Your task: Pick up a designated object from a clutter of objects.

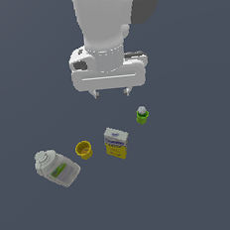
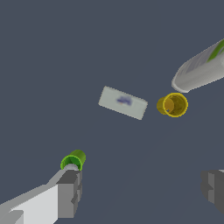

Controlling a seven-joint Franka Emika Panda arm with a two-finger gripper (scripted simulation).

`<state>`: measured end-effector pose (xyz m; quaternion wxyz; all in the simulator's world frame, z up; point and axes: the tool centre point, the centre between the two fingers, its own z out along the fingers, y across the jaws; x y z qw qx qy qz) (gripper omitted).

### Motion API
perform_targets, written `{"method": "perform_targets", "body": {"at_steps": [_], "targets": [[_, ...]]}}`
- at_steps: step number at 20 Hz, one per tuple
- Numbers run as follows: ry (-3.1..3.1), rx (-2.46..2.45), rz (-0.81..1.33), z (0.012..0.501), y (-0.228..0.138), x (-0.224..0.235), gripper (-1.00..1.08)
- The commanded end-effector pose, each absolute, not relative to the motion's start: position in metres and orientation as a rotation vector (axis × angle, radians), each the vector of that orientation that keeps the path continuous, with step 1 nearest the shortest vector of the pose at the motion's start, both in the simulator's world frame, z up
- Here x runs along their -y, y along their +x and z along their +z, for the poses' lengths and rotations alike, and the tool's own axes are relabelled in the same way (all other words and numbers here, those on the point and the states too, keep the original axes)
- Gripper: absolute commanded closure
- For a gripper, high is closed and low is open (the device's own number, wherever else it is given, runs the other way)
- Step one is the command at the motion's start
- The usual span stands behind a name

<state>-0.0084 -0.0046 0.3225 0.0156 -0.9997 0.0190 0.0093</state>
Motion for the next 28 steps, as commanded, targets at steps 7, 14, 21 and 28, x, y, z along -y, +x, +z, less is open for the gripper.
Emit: {"method": "perform_targets", "body": {"at_steps": [7,14,21,28], "targets": [[-3.114,-0.098,0.026,0.329,-0.01,0.027,-0.92],[-3.115,-0.113,0.025,0.331,-0.011,0.036,-0.92],[-3.118,-0.051,0.023,0.328,-0.008,0.035,-0.92],[-3.121,0.106,0.021,0.318,-0.002,0.033,-0.92]]}}
